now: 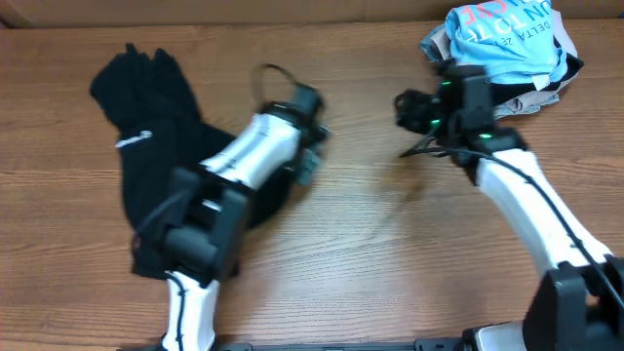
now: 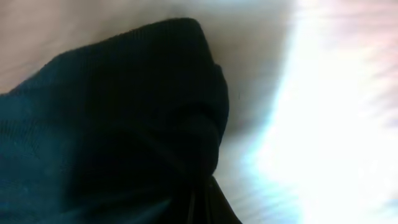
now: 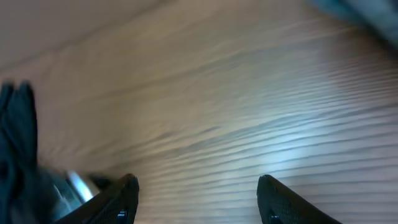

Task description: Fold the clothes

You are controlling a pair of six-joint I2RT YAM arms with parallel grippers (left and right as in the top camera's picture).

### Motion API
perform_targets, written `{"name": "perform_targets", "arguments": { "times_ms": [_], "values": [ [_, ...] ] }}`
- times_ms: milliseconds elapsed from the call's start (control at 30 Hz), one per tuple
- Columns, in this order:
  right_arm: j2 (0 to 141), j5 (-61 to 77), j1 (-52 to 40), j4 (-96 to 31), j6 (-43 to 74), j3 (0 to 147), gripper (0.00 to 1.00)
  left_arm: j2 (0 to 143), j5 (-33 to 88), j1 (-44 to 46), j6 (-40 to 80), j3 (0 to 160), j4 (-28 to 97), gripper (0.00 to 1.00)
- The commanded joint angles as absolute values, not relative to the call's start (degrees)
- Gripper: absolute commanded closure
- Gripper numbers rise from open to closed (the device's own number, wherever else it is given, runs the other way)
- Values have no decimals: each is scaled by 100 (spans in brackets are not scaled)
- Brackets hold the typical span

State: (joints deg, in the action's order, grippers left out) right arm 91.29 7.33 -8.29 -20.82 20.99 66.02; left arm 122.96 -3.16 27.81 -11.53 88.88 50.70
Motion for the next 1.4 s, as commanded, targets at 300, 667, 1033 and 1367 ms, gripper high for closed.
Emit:
{"name": "perform_targets", "arguments": {
  "times_ms": [300,667,1033,1367],
  "values": [
    [8549,1678,746,-2491,2126,6792,34,12449,-766,4689,-1629,10626,5422,77],
    [8552,1883,812,-2936,1955,6790,28,12449,-740,3972,16,11220,6976,0],
    [8617,1872,-141,-3264,1953,6790,28,12451,-137,1890,587,11240,7306,29],
    [9424,1507,-1125,-2877,1955,6790,29,12451,-47,1295,375,11146,7356,57]
  ]
}}
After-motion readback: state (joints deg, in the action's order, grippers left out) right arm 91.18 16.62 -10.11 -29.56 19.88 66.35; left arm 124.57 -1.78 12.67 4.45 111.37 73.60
